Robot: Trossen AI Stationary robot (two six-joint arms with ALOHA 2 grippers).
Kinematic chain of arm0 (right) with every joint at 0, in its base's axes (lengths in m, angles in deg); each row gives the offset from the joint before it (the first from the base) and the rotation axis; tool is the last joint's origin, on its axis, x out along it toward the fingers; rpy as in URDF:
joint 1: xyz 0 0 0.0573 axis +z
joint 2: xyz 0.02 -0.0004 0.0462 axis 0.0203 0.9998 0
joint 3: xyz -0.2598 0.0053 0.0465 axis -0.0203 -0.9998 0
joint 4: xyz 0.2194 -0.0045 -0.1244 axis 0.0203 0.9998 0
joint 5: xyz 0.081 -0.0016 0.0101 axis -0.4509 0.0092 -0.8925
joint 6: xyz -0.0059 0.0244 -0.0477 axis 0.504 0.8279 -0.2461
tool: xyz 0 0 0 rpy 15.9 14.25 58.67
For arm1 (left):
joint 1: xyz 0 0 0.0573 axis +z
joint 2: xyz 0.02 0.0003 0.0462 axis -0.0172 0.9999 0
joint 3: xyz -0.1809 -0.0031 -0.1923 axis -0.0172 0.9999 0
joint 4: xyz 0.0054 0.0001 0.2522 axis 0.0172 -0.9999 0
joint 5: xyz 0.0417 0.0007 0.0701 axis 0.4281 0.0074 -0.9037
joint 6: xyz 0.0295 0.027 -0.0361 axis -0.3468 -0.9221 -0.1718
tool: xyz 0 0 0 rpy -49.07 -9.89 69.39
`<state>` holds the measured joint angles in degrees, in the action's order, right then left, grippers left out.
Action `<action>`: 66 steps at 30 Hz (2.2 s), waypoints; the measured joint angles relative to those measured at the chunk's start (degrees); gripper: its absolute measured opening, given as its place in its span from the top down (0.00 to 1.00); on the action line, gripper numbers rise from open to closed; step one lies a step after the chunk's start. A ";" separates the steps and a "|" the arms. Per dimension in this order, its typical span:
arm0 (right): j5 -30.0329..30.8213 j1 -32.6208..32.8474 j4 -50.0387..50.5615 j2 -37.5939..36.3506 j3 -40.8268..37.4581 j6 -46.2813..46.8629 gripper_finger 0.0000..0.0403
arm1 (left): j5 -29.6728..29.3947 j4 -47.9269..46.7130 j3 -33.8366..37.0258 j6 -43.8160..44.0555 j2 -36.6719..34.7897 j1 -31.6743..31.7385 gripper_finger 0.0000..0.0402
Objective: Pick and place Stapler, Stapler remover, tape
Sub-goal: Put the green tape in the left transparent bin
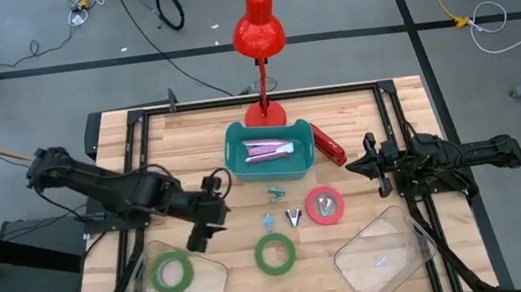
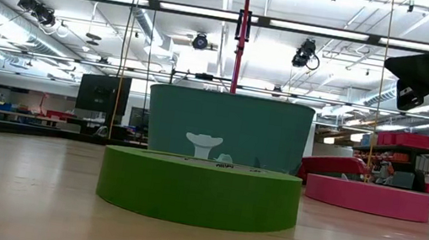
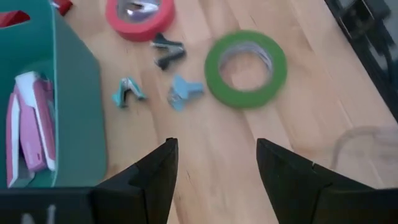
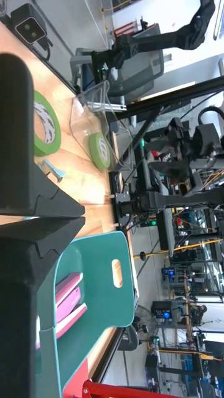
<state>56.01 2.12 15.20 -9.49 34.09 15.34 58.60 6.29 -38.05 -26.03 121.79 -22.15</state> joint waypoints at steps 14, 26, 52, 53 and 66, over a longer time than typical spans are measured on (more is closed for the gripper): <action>0.01 0.01 0.02 0.00 0.02 0.00 0.98 | -0.18 2.97 0.02 1.36 8.69 1.13 0.45; 0.00 0.02 0.00 0.00 0.02 0.00 0.98 | -1.49 5.98 0.07 4.30 14.80 1.12 0.45; 0.00 0.00 0.00 0.00 0.00 0.01 0.98 | -4.28 17.77 3.32 -28.71 17.64 0.91 0.45; 0.00 0.02 -0.01 0.00 0.02 0.00 0.98 | -4.37 18.82 3.83 -28.79 17.62 0.91 0.45; 0.01 0.02 0.00 0.00 0.00 0.00 0.98 | -12.19 33.18 12.78 -30.75 17.58 0.65 0.45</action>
<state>56.02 2.14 15.20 -9.49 34.09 15.34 46.41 39.47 -25.27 -56.78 139.37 -21.50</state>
